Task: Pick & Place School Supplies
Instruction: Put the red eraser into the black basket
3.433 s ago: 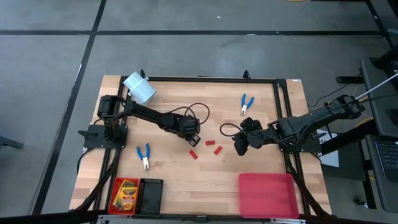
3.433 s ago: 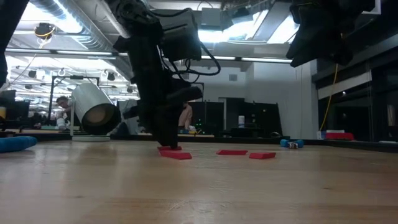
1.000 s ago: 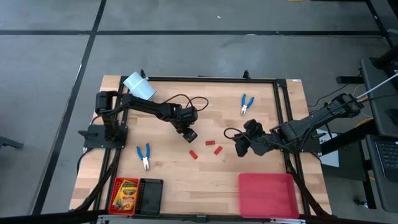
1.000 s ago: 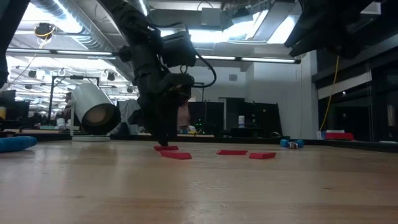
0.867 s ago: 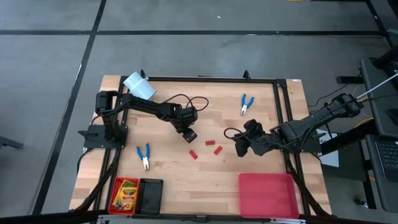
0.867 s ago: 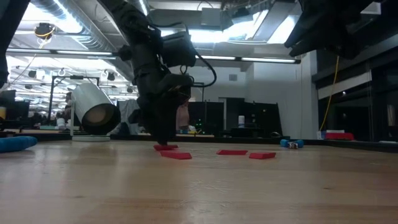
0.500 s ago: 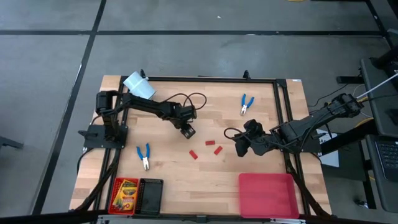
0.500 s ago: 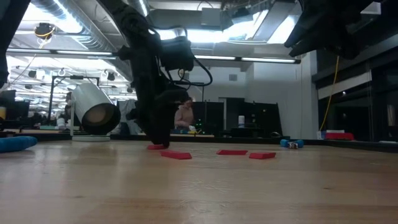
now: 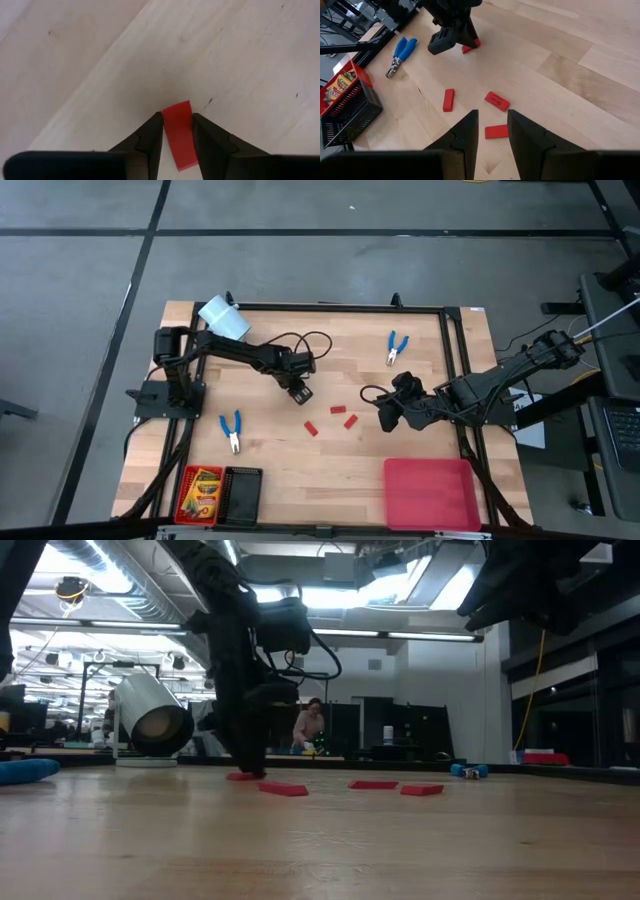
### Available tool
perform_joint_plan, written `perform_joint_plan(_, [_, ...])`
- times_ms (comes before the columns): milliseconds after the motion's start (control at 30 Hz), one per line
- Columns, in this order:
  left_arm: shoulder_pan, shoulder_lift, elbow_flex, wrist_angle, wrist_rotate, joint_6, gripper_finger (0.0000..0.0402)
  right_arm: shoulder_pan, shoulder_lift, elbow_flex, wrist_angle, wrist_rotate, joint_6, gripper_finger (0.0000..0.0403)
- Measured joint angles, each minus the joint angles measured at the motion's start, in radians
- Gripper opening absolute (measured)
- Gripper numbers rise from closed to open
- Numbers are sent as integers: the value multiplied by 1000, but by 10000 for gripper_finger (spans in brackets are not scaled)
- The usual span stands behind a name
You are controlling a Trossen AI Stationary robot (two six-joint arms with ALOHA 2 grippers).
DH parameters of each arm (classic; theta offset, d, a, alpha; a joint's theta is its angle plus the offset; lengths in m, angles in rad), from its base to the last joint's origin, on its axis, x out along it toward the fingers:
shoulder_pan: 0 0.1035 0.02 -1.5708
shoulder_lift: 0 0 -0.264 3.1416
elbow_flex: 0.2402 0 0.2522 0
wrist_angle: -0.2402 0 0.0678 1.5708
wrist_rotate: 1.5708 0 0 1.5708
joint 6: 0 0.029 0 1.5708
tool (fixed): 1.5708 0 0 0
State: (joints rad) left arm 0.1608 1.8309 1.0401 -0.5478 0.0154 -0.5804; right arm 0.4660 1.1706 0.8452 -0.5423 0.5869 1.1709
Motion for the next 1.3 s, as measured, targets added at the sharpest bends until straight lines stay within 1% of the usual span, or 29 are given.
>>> perform_joint_plan(67, [1,-7,0,-1,9,0,79,0,0,0,0,0,0,107])
perform_joint_plan(167, [9,-37,-5,-7,40,6,39,0,0,0,0,0,0,107])
perform_joint_plan(233, [14,-67,-13,-50,94,7,13,0,0,0,1,0,0,107])
perform_joint_plan(300, [16,-89,-10,-49,127,4,4,0,0,0,2,0,0,107])
perform_joint_plan(367, [19,-108,-7,-67,137,17,4,0,0,0,3,1,0,107])
perform_joint_plan(467, [14,-110,-8,-63,145,21,12,0,0,0,3,14,0,107])
perform_joint_plan(567, [9,-110,-8,-60,157,18,31,0,0,0,3,15,0,107])
perform_joint_plan(667, [3,-111,-8,-61,145,23,46,0,0,0,3,15,1,107])
perform_joint_plan(833, [2,-112,-6,-55,151,26,28,0,0,0,3,16,5,107])
perform_joint_plan(933, [2,-112,-6,-55,185,31,29,0,0,0,3,19,5,107])
perform_joint_plan(1067, [-4,-113,-5,-51,191,46,56,0,0,0,2,27,8,107])
perform_joint_plan(1300, [-3,-113,-5,-51,190,71,125,0,0,0,-2,30,8,107])
